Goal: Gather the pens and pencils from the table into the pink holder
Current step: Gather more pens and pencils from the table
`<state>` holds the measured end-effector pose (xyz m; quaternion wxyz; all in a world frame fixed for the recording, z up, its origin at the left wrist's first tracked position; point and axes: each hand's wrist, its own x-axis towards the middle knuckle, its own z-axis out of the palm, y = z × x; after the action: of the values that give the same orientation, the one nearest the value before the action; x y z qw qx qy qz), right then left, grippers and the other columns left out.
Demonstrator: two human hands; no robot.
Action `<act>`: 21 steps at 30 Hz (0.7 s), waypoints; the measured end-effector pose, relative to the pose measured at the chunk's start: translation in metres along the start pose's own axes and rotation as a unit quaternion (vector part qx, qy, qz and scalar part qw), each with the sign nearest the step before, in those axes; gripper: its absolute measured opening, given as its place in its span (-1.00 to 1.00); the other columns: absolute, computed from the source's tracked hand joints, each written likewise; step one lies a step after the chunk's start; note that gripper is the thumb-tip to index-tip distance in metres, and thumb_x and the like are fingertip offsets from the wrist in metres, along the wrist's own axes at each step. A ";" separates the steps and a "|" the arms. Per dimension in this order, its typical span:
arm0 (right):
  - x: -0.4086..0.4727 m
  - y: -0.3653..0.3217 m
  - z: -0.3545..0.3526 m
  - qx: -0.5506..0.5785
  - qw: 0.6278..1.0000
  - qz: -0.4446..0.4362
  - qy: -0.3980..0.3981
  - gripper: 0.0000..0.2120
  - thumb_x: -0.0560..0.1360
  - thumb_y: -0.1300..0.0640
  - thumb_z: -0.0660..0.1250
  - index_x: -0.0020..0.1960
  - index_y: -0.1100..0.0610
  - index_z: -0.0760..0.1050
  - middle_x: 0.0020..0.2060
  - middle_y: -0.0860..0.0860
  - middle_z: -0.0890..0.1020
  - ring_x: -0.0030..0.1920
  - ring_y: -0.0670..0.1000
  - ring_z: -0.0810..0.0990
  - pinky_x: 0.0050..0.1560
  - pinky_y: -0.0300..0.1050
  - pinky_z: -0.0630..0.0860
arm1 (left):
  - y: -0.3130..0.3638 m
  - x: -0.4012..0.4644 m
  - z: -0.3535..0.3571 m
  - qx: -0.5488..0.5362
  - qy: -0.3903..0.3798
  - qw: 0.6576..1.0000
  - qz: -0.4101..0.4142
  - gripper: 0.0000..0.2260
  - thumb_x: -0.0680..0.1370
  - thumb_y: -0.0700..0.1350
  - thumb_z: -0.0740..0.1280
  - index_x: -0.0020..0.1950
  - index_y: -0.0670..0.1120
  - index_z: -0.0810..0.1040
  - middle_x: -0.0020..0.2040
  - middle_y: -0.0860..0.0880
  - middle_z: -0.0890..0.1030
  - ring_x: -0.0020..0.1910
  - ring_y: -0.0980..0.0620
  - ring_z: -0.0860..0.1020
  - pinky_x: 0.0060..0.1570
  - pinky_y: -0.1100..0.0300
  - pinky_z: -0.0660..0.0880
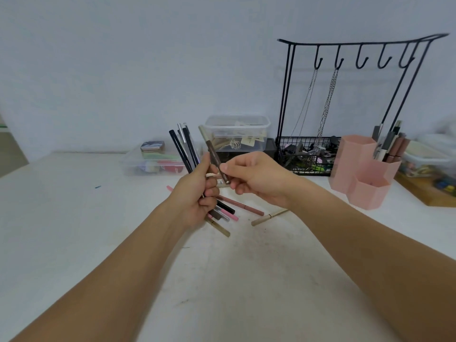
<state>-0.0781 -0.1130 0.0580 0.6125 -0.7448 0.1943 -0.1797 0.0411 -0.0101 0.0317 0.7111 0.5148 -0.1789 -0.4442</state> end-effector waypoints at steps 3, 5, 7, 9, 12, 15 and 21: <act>0.001 0.000 0.007 -0.012 0.999 -0.039 0.035 -0.86 0.57 0.17 0.42 0.01 0.25 0.66 -0.31 0.07 0.63 -0.36 -0.08 0.57 -0.29 -0.23 0.54 | 0.001 -0.003 0.003 0.008 -0.015 1.000 0.012 -0.57 0.50 0.36 0.30 -0.19 -0.01 0.42 -0.48 0.07 0.20 -0.55 0.16 0.16 -0.68 0.34 0.07; -0.001 -0.001 0.010 -0.012 0.997 -0.058 0.050 -0.89 0.55 0.18 0.44 -0.03 0.23 0.67 -0.31 0.11 0.65 -0.37 -0.07 0.60 -0.30 -0.22 0.57 | 0.000 -0.003 0.004 0.040 -0.014 0.999 0.032 -0.52 0.41 0.40 0.34 -0.20 -0.03 0.48 -0.44 0.05 0.22 -0.54 0.15 0.16 -0.67 0.33 0.09; -0.003 -0.001 0.014 -0.013 0.996 -0.070 0.051 -0.92 0.53 0.21 0.46 -0.07 0.24 0.66 -0.33 0.13 0.66 -0.41 -0.07 0.61 -0.32 -0.23 0.59 | -0.001 -0.004 0.006 0.071 -0.018 0.996 0.052 -0.50 0.34 0.43 0.39 -0.25 -0.02 0.55 -0.39 -0.01 0.29 -0.52 0.13 0.18 -0.65 0.32 0.10; -0.004 -0.002 0.017 -0.012 0.995 -0.081 0.053 -0.94 0.52 0.27 0.46 -0.11 0.25 0.66 -0.38 0.13 0.65 -0.43 -0.05 0.61 -0.33 -0.23 0.59 | -0.002 -0.004 0.006 0.079 -0.025 0.995 0.055 -0.55 0.36 0.39 0.45 -0.31 -0.01 0.58 -0.38 -0.04 0.36 -0.51 0.12 0.19 -0.63 0.31 0.10; -0.004 -0.001 0.019 -0.034 0.993 -0.095 0.054 -0.96 0.48 0.34 0.48 -0.14 0.32 0.66 -0.41 0.15 0.65 -0.44 -0.02 0.61 -0.32 -0.21 0.62 | -0.003 0.001 0.002 0.079 -0.024 0.995 0.057 -0.67 0.44 0.21 0.49 -0.25 -0.03 0.59 -0.42 -0.06 0.39 -0.50 0.10 0.22 -0.64 0.31 0.09; -0.004 0.004 0.023 -0.065 0.992 -0.096 0.040 -0.99 0.46 0.38 0.48 -0.14 0.34 0.67 -0.39 0.17 0.66 -0.41 0.02 0.65 -0.24 -0.13 0.68 | -0.009 0.007 -0.001 0.087 -0.007 0.993 0.076 -0.77 0.52 0.05 0.43 -0.15 -0.11 0.59 -0.42 -0.08 0.38 -0.48 0.05 0.29 -0.64 0.32 0.12; -0.005 0.006 0.028 -0.067 0.992 -0.089 0.061 -0.95 0.46 0.35 0.50 -0.09 0.27 0.67 -0.32 0.20 0.70 -0.38 -0.01 0.66 -0.28 -0.14 0.66 | -0.006 0.011 -0.003 0.131 0.073 0.985 0.087 -0.55 0.59 0.24 0.32 -0.20 -0.14 0.55 -0.46 -0.09 0.48 -0.50 0.01 0.43 -0.57 0.26 0.26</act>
<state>-0.0685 -0.0886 0.0466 0.5300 -0.7859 0.1760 -0.2655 0.0459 -0.0177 0.0228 0.6843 0.6173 -0.2274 -0.3146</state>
